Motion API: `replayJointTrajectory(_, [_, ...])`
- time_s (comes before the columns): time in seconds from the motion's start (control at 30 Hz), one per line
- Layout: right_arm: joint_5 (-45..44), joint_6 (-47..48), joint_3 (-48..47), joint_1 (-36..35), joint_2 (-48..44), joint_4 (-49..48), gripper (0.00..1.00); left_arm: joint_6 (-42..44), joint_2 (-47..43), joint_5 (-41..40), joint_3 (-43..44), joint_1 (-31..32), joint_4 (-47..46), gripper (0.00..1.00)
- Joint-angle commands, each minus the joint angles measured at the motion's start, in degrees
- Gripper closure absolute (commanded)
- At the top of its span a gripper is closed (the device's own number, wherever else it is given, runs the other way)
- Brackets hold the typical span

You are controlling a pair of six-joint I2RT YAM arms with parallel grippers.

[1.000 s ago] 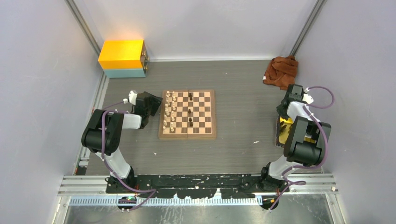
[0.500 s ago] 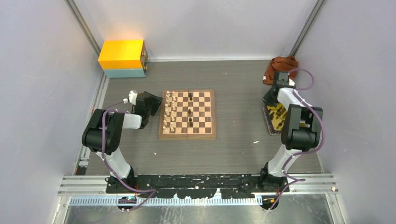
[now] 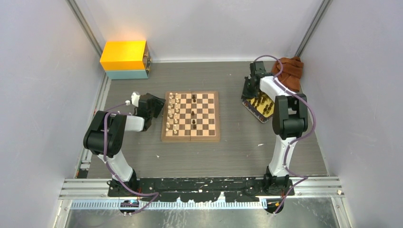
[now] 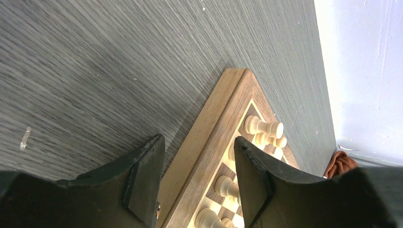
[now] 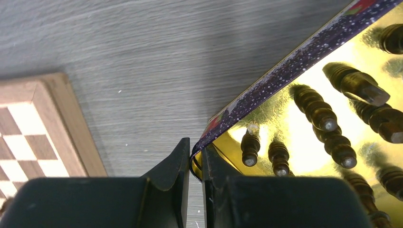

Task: Set up the chess pieces on the board
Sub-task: Move the storage box to the center of the board.

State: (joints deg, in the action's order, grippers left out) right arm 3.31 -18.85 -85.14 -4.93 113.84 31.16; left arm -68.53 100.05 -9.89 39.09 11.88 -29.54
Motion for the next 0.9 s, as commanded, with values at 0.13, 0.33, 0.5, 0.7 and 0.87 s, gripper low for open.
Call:
replayJointTrajectory(0.13, [8.7, 14.3, -10.2, -6.0, 3.7, 11.5, 0.98, 2.5, -0.6, -2.7, -0.4, -0.5, 6.1, 0.43])
replayJointTrajectory(0.33, [10.7, 20.8, -11.2, -9.5, 4.3, 14.0, 0.98, 2.8, -1.3, -3.0, -0.4, -0.5, 6.9, 0.43])
replayJointTrajectory(0.5, [12.4, 24.4, -10.2, -10.7, 4.3, 13.5, 0.98, 3.4, -2.0, -3.1, -0.2, -0.5, 7.7, 0.43])
replayJointTrajectory(0.7, [14.6, 27.5, -7.5, -10.9, 2.5, 8.6, 0.98, 4.0, -1.7, -3.0, 0.3, -0.5, 8.2, 0.43])
replayJointTrajectory(0.87, [15.1, 30.0, -10.3, -10.8, 4.6, 8.3, 0.99, 4.4, -1.2, -3.1, 0.7, -0.5, 8.3, 0.43])
